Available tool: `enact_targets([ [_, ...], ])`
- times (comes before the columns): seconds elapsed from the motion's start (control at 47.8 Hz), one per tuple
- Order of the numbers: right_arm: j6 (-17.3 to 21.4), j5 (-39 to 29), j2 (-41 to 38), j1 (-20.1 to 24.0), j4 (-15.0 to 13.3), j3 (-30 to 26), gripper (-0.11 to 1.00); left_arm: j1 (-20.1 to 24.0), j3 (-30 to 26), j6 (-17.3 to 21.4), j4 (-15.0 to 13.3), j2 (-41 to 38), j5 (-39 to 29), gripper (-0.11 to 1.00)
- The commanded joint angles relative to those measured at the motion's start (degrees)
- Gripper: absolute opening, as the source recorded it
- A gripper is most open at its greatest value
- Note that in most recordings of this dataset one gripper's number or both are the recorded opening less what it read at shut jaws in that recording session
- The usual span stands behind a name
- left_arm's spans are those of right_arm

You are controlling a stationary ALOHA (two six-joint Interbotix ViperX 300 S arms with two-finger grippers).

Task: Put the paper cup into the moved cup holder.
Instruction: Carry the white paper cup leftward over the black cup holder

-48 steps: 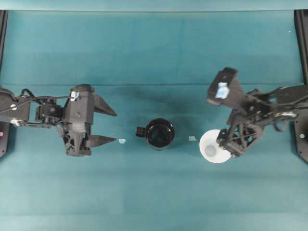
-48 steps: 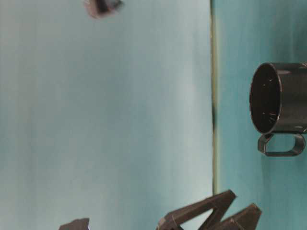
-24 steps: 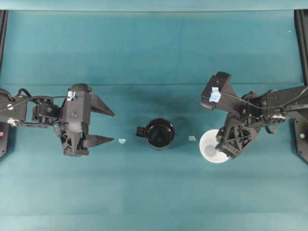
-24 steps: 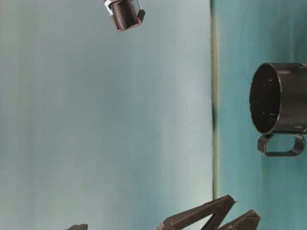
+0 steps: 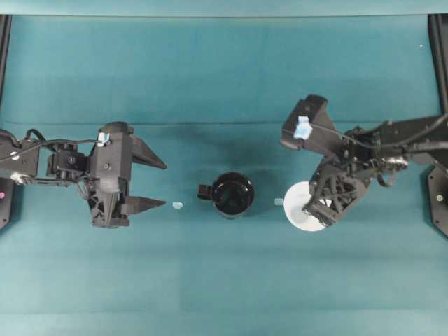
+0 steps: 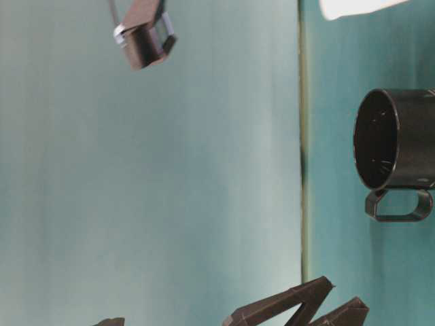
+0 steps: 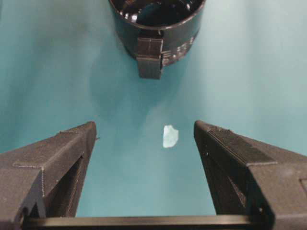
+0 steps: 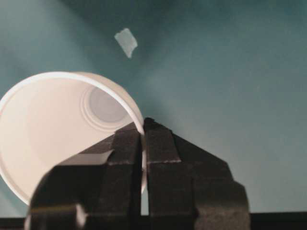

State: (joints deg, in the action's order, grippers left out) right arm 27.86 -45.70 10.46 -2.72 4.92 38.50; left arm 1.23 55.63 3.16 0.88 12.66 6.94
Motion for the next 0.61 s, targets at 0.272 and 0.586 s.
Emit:
enact_targets([
  [0.272, -0.09, -7.56, 2.02, -1.76, -0.09, -11.34, 0.01, -0.09, -0.44, -0.09, 0.09, 0.53, 0.26, 0.82],
  [0.586, -0.18, -8.0, 0.0, -2.02, -1.23, -16.61, 0.01, -0.09, -0.44, -0.09, 0.09, 0.53, 0.26, 0.82],
])
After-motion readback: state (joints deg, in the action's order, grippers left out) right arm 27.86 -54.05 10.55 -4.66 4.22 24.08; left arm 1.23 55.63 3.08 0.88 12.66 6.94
